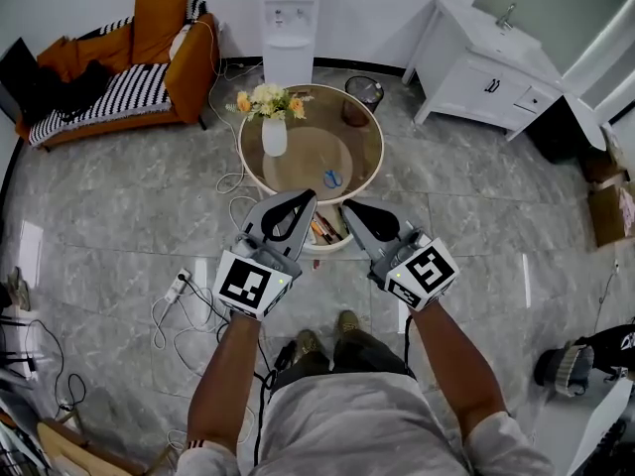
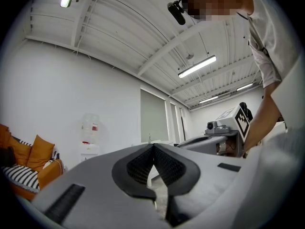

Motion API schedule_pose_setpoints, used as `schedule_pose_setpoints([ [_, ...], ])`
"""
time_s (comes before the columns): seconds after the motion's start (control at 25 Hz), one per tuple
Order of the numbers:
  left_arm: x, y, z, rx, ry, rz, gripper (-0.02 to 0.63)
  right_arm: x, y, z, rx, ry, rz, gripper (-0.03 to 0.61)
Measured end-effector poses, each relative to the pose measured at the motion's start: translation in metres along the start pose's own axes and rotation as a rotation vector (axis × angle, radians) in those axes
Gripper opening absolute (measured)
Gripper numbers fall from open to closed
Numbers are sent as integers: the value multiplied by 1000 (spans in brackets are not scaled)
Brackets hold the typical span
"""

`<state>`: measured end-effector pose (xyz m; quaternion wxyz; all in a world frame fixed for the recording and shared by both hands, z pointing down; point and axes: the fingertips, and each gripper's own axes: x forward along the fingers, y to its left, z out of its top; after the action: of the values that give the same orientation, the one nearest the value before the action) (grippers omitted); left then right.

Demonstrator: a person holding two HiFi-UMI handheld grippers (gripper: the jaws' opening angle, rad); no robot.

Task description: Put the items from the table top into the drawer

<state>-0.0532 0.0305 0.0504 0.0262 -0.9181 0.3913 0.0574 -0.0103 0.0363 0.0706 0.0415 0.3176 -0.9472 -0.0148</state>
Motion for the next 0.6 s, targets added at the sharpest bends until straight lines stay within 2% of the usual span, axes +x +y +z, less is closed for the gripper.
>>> schedule_pose_setpoints([
  [0.4, 24, 32, -27, -6, 5, 33, 0, 24, -26, -37, -44, 68, -9, 0],
  [0.6, 41, 47, -54, 4, 42, 44, 0, 38, -54, -66, -62, 104, -44, 0],
])
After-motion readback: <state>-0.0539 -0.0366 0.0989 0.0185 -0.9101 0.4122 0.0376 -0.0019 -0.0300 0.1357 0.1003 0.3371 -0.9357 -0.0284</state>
